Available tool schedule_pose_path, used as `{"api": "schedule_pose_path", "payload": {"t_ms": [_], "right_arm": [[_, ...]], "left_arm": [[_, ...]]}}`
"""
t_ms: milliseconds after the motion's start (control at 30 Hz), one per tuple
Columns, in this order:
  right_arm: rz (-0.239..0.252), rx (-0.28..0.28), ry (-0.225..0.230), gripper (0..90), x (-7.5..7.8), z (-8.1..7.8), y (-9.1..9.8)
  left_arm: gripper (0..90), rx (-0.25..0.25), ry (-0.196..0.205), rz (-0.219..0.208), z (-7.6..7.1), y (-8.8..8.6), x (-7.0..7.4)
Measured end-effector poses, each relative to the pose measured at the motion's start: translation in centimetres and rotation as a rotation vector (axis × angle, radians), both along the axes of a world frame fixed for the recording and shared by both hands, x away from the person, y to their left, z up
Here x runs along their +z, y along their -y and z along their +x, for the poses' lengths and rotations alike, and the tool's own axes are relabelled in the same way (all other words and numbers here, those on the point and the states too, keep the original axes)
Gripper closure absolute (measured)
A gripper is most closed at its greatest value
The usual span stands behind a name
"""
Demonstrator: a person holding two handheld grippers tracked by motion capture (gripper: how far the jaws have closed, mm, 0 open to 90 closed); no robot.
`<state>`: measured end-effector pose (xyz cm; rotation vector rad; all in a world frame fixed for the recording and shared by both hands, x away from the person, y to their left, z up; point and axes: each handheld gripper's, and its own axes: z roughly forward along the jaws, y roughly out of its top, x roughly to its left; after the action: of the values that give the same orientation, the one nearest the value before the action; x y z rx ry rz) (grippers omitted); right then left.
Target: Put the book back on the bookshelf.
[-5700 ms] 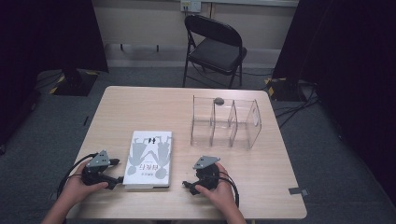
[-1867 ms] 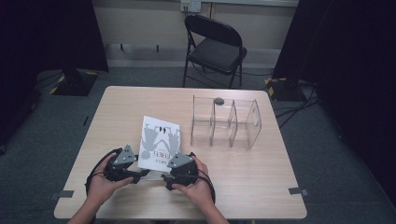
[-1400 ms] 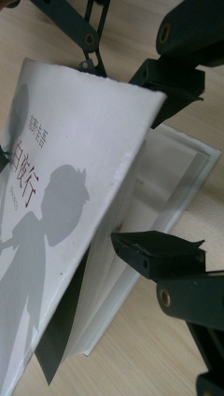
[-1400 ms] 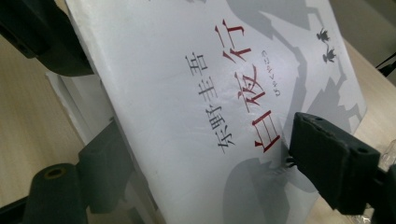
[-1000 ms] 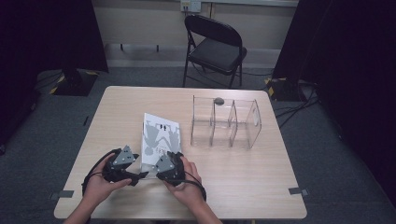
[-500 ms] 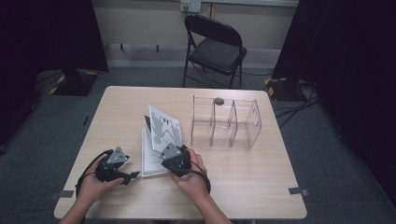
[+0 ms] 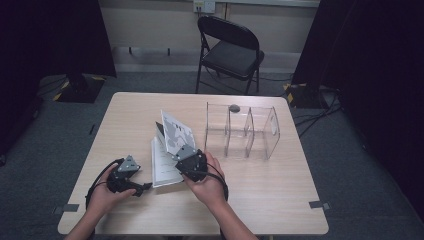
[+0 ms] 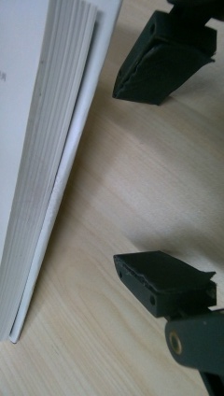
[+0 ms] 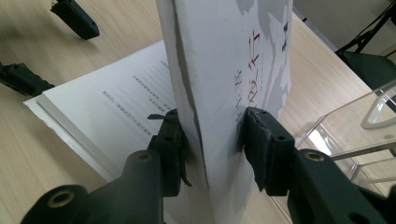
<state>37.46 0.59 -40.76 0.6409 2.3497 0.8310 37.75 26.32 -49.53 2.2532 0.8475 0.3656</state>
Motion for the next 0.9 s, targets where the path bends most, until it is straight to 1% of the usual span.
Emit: {"api": "schedule_pose_path", "payload": {"t_ms": [67,100,133,200,233,267,333,400,433,500,567,700,767,867,900], "right_arm": [[-0.004,0.006,0.001,59.2,0.1,0.1,0.0],[-0.002,0.004,-0.011,59.2,0.4,0.3,-0.1],[-0.004,0.007,-0.011,59.2,0.5,0.4,-0.1],[-0.007,0.008,-0.014,59.2,0.7,0.4,-0.1],[-0.011,0.006,-0.024,59.2,0.8,0.5,-0.1],[-0.015,0.010,-0.032,59.2,1.0,0.6,-0.1],[-0.014,0.008,-0.033,59.4,1.1,0.6,-0.1],[-0.016,0.010,-0.041,59.4,1.3,0.7,-0.1],[-0.018,0.012,-0.050,59.5,1.6,0.7,-0.2],[-0.026,0.017,-0.042,59.8,1.7,0.7,-0.3],[-0.032,0.016,-0.046,59.8,1.9,0.7,-0.4],[-0.034,0.014,-0.051,59.8,2.0,0.8,-0.6],[-0.037,0.015,-0.053,59.7,2.1,0.8,-0.7],[-0.040,0.019,-0.054,59.6,2.1,0.7,-0.7],[-0.039,0.020,-0.054,59.7,2.1,0.7,-0.7]], "left_arm": [[16.6,-0.003,-0.002,-0.001,0.1,0.1,0.0],[15.7,0.004,-0.004,-0.003,0.2,0.1,-0.1],[15.3,0.005,-0.006,-0.008,0.3,0.2,-0.1],[14.7,0.002,-0.004,-0.014,0.3,0.2,-0.2],[14.7,-0.004,0.002,-0.011,0.4,0.1,-0.2],[13.8,-0.005,-0.004,-0.011,0.5,0.2,-0.2],[13.2,-0.012,-0.003,-0.012,0.6,0.3,-0.2],[10.0,-0.009,0.000,-0.014,0.7,0.3,-0.3],[8.4,0.000,0.002,-0.024,0.8,0.3,-0.4],[7.1,0.006,-0.003,-0.021,0.9,0.4,-0.4],[7.1,0.008,0.000,-0.018,1.0,0.6,-0.4],[7.1,0.018,0.012,-0.036,1.1,0.8,-0.6],[7.1,0.023,0.029,-0.037,1.2,0.9,-0.6],[7.1,0.031,0.034,-0.043,1.4,1.1,-0.7],[7.1,0.040,0.024,-0.056,1.5,1.3,-0.8]]}}
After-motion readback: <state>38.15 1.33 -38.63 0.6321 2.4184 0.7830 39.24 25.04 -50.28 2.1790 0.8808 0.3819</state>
